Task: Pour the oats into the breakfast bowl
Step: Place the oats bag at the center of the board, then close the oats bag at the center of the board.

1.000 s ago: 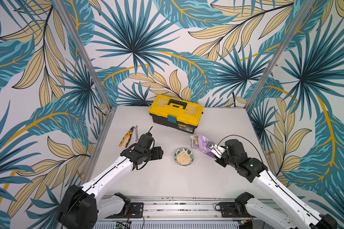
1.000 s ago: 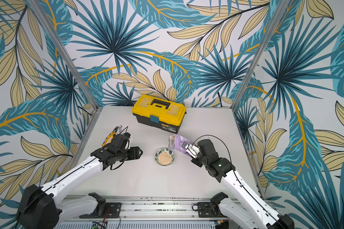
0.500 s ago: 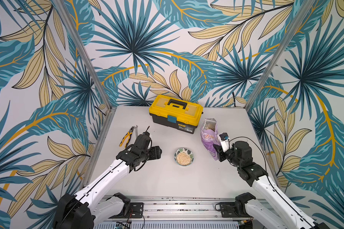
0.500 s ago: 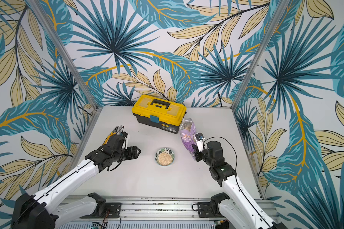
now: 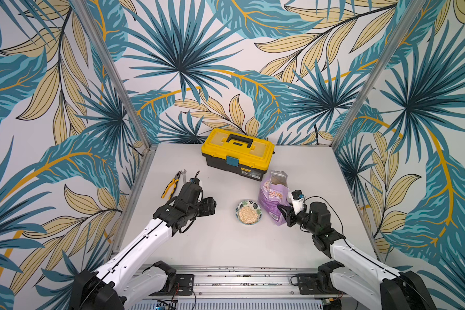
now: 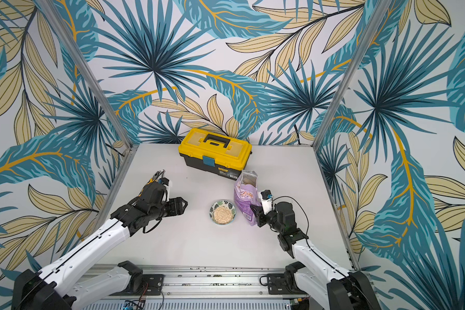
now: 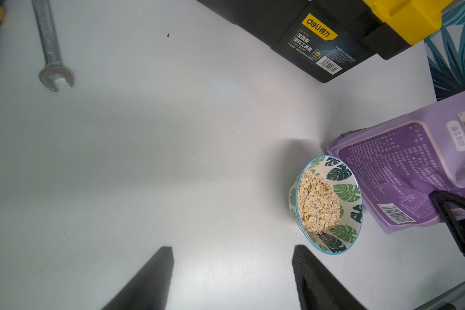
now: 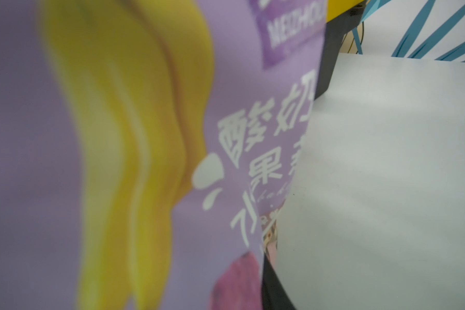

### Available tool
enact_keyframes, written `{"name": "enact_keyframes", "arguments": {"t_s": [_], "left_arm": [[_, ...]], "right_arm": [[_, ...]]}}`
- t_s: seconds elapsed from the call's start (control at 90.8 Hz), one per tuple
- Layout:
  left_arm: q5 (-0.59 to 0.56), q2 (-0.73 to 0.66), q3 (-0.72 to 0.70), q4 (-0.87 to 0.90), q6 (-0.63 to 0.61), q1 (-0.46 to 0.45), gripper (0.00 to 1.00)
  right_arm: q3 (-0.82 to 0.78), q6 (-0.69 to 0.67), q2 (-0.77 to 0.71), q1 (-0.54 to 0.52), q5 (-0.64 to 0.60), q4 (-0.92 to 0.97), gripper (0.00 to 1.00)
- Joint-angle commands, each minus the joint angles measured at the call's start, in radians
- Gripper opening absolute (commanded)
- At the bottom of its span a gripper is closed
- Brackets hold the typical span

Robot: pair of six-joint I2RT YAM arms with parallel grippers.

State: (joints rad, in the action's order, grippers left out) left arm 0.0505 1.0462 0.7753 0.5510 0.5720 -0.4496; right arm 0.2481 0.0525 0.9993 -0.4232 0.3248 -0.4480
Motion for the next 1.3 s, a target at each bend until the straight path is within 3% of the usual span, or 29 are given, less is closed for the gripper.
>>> {"name": "enact_keyframes", "arguments": {"t_s": [0.0,0.319,0.44,0.617,0.749,0.859,1.013,1.112,1.288], "left_arm": [[-0.022,-0.023,0.025,0.010,-0.013,0.006,0.75],[-0.027,-0.030,0.026,0.009,-0.023,0.006,0.75],[-0.015,-0.029,0.027,-0.012,-0.047,0.007,0.75],[0.003,-0.017,0.037,-0.074,-0.103,0.006,0.77],[0.031,0.019,0.054,-0.122,-0.154,0.006,0.78],[0.067,0.052,0.070,-0.174,-0.215,0.006,0.80],[0.125,0.096,0.116,-0.253,-0.328,0.006,0.83],[0.171,0.129,0.156,-0.298,-0.406,0.006,0.84],[0.242,0.182,0.222,-0.323,-0.529,0.006,0.86]], "right_arm": [[-0.004,0.021,0.022,-0.014,0.114,-0.335,0.00],[-0.021,0.019,0.138,-0.065,0.181,-0.473,0.00],[-0.017,0.001,0.202,-0.083,0.224,-0.507,0.05],[0.001,-0.056,0.270,-0.091,0.229,-0.500,0.21],[0.019,-0.075,0.267,-0.091,0.219,-0.471,0.43],[0.052,-0.091,0.243,-0.090,0.202,-0.378,0.60],[0.148,-0.117,0.157,-0.090,0.194,-0.168,0.73],[0.190,-0.144,0.090,-0.091,0.177,-0.048,0.78],[0.284,-0.202,0.038,-0.090,0.160,0.195,0.78]]}}
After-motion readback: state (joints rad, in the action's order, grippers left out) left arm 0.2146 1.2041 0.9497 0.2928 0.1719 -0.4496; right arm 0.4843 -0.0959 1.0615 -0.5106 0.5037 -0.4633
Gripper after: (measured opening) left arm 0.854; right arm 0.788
